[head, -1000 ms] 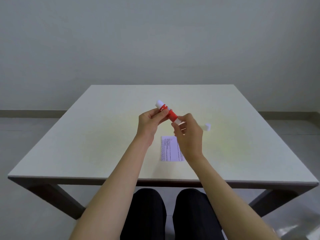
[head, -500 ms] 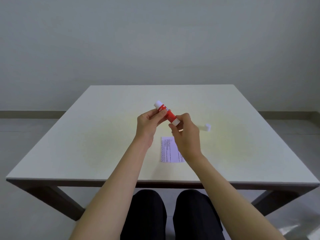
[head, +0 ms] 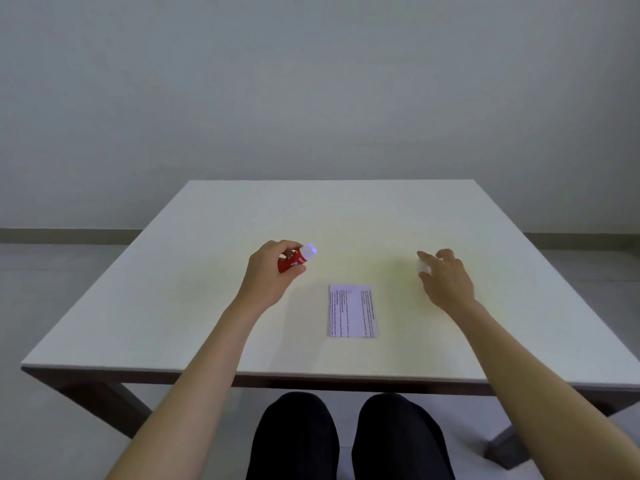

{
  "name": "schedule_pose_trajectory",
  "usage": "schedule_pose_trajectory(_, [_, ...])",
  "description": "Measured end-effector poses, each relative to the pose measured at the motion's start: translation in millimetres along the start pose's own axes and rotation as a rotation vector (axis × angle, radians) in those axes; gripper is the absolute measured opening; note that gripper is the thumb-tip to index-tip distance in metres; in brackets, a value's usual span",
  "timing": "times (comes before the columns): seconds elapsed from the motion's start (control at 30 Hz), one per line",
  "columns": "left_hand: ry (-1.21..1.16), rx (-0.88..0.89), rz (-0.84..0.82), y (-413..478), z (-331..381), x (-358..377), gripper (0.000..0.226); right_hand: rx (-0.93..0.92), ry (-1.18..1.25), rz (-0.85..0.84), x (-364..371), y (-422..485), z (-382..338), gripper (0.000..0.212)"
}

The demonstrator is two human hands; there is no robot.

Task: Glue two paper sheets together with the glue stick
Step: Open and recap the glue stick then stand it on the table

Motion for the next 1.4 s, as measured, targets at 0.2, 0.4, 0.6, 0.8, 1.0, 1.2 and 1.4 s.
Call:
schedule_pose_trajectory(0.2, [0.094, 0.046, 0.003, -4, 2, 2, 0.023, 0.005, 0.227, 0.152, -8, -15, -13, 0.026])
schedule_pose_trajectory(0.4, [0.071, 0.075, -0.009, -2, 17, 13, 0.019, -0.059, 1.011, 0.009, -23, -43, -82, 0.026])
schedule_pose_trajectory(0.6, [0.069, 0.112, -0.017, -6, 31, 21, 0.022, -0.083, 1.111, -0.008, -31, -58, -112, 0.022])
schedule_pose_trajectory(0.8, [0.080, 0.117, -0.042, -10, 34, 23, 0.026, -0.161, 1.008, 0.030, -41, -61, -118, 0.024])
schedule_pose_trajectory(1.0, [0.069, 0.132, -0.032, -20, 39, 25, 0.025, -0.305, 0.761, 0.066, -49, -62, -129, 0.019])
schedule_pose_trajectory(1.2, [0.213, 0.215, 0.047, -33, 51, 30, 0.023, -0.155, 0.365, 0.031, -37, -61, -122, 0.057])
schedule_pose_trajectory(1.4, [0.281, 0.219, 0.128, -27, 55, 22, 0.025, -0.446, 0.602, -0.001, -45, -78, -140, 0.021])
Point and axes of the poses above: each hand's wrist, its own y-axis towards the middle knuckle, its own x-axis out of the palm, z = x × y, the point moved 9 cm from there along y, towards the middle knuckle, and after that the axes turned 2 degrees about z, right-handed, at the moved point
